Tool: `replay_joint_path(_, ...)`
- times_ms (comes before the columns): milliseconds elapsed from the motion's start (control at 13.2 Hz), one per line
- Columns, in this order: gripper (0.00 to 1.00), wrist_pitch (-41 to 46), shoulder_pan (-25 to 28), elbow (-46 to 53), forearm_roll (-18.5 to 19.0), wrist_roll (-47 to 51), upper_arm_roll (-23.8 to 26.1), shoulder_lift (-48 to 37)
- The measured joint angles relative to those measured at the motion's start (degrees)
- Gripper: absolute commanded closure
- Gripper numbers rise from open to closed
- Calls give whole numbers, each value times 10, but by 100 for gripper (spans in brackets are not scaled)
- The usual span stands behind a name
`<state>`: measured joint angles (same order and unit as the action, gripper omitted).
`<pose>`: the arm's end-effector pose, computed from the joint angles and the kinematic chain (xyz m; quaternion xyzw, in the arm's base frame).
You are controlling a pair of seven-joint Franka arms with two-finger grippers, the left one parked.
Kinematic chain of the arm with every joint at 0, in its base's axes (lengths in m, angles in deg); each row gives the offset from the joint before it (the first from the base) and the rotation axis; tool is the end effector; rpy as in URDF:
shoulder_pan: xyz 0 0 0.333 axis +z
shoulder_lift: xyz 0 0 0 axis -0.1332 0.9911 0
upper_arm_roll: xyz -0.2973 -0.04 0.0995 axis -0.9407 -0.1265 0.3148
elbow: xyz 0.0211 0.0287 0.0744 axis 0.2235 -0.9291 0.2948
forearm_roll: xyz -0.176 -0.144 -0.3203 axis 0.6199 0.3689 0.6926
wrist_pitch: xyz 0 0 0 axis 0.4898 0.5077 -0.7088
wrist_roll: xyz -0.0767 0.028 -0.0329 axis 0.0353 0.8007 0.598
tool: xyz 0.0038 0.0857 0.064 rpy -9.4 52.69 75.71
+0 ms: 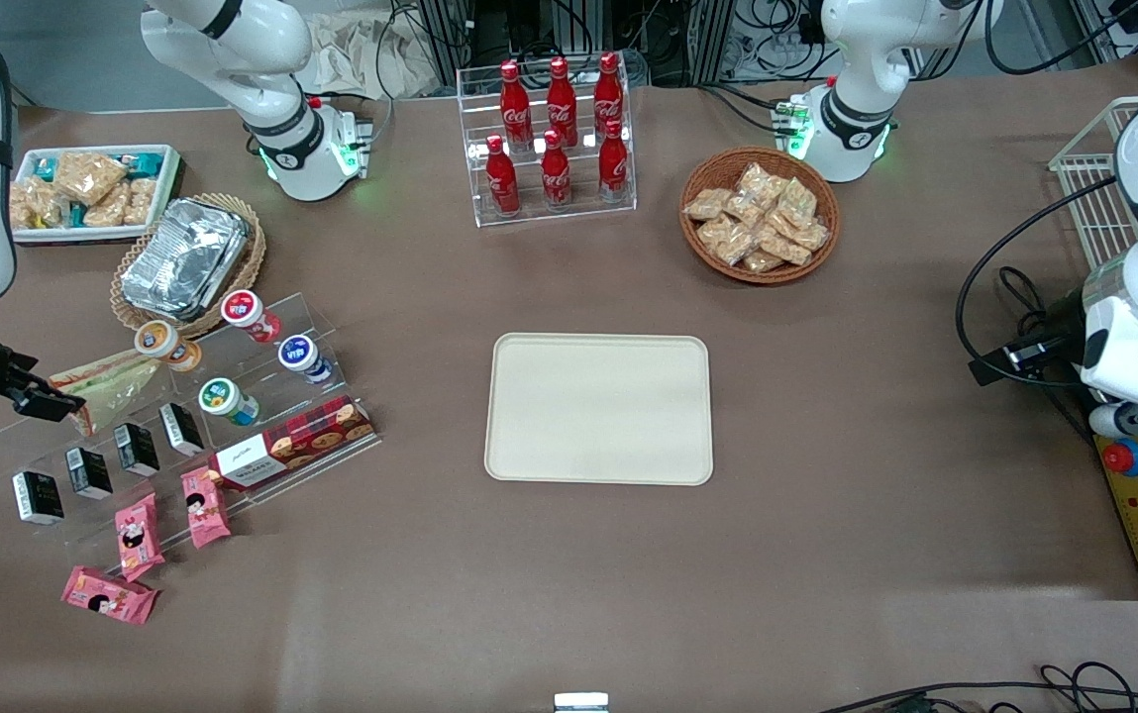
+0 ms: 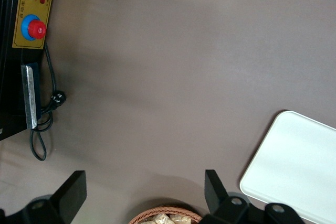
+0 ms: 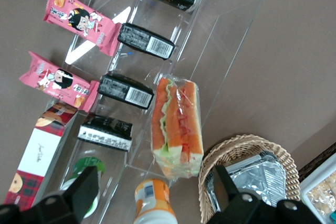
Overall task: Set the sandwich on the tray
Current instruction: 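Lower the open right gripper onto the wrapped sandwich in the acrylic rack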
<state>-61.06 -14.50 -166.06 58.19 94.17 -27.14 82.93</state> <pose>0.5802 -0.1643 0.4456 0.9375 -0.3395 -0.0617 0.0455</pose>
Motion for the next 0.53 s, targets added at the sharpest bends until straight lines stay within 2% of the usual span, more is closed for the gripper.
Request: replay_joint_path(532,2,-54,-11,-42,2,-1,-1,9)
